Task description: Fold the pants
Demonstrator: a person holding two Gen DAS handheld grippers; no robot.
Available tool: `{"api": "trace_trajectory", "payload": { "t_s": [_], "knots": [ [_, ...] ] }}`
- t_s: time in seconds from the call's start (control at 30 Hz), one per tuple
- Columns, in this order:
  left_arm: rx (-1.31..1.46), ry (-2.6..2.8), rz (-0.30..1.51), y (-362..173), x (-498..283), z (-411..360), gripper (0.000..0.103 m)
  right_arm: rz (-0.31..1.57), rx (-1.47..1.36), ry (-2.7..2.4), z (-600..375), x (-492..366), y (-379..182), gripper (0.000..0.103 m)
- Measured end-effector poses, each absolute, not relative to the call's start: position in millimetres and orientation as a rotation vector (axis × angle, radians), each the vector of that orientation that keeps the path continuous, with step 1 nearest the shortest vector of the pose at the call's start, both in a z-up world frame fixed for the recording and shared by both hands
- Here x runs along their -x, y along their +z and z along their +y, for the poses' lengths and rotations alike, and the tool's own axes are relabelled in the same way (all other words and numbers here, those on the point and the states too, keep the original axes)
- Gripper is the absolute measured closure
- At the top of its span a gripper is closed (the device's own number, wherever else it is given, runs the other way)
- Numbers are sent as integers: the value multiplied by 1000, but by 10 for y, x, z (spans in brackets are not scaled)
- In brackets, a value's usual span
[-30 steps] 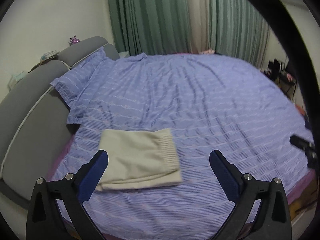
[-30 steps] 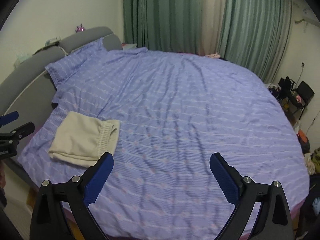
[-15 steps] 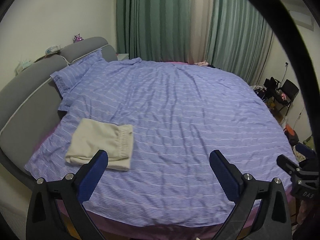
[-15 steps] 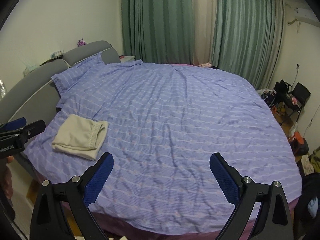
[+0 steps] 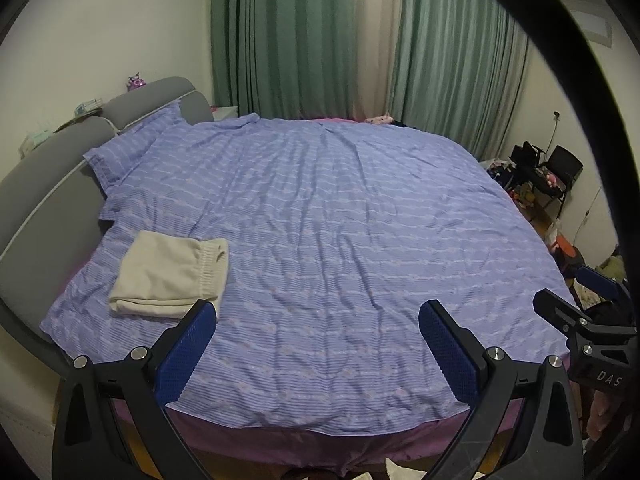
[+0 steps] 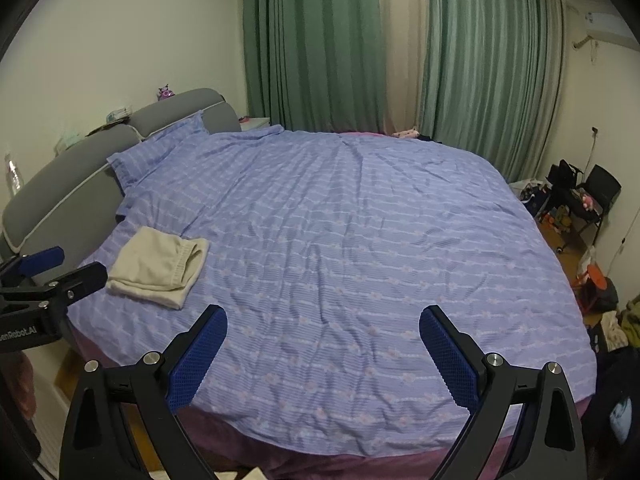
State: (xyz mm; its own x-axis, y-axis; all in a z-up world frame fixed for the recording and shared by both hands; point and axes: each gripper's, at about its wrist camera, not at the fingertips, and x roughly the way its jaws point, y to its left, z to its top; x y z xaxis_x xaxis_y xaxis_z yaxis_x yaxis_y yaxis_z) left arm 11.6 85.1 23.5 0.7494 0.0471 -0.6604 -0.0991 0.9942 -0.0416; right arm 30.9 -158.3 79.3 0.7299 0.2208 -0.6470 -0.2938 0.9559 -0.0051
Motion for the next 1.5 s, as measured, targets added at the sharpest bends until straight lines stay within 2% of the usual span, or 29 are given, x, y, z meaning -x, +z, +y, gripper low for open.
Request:
{"api": "trace_trajectory", "payload": {
  "t_s": [0.87, 1.5],
  "knots": [
    [-14, 58, 730, 317, 10, 546, 0, 683, 58, 231, -1773, -104, 820, 6],
    [23, 31, 734, 308, 27, 532, 0, 676, 64, 234, -1832, -67, 819, 6]
  ]
}}
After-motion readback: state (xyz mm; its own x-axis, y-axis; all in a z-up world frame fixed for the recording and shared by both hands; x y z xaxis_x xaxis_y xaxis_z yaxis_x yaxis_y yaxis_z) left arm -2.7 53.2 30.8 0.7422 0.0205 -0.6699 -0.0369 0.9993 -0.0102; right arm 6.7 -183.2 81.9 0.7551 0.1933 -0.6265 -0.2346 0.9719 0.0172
